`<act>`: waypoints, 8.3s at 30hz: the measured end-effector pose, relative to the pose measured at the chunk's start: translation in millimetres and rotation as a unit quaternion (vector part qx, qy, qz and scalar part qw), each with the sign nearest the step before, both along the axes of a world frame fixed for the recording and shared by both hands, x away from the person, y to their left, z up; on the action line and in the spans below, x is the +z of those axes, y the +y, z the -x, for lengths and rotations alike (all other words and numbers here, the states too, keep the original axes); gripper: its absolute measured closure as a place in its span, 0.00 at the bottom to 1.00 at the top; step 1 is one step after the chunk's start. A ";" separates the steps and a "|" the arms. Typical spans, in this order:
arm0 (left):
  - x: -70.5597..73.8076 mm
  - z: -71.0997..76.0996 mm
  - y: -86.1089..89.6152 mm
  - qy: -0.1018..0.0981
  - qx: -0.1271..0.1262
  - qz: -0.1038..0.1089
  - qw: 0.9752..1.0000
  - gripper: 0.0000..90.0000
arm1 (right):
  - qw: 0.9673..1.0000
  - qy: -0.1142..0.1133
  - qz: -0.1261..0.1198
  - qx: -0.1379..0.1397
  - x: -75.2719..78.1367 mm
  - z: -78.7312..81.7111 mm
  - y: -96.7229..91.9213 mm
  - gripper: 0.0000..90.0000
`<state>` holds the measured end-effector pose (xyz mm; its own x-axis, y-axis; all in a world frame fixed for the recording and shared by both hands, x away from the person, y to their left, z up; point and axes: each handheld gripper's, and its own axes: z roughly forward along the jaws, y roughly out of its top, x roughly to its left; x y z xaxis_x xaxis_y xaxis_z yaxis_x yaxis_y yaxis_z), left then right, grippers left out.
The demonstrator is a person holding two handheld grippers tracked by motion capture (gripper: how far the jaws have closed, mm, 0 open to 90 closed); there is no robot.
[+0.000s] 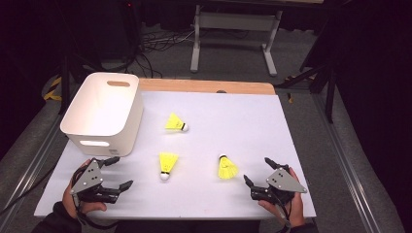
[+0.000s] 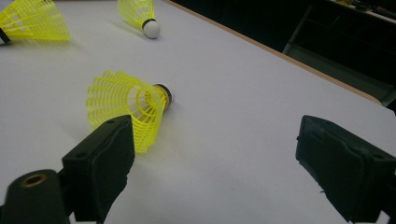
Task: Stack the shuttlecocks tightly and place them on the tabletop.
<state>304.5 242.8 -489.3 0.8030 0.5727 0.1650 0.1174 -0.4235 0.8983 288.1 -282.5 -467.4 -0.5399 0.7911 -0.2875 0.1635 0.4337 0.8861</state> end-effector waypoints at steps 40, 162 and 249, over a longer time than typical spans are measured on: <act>1.1 -65.9 -99.1 0.181 -0.020 -0.015 0.983 0.16 | 0.999 0.011 0.011 0.032 -0.7 -3.6 15.1 0.14; 44.8 -142.2 -175.5 0.037 -0.149 -0.290 0.945 0.57 | 0.995 0.044 0.038 0.085 -5.0 -3.6 24.9 0.17; 56.6 -65.9 -102.6 -0.029 -0.119 -0.137 0.983 0.16 | 0.998 0.031 -0.027 0.052 15.6 -3.2 5.8 0.17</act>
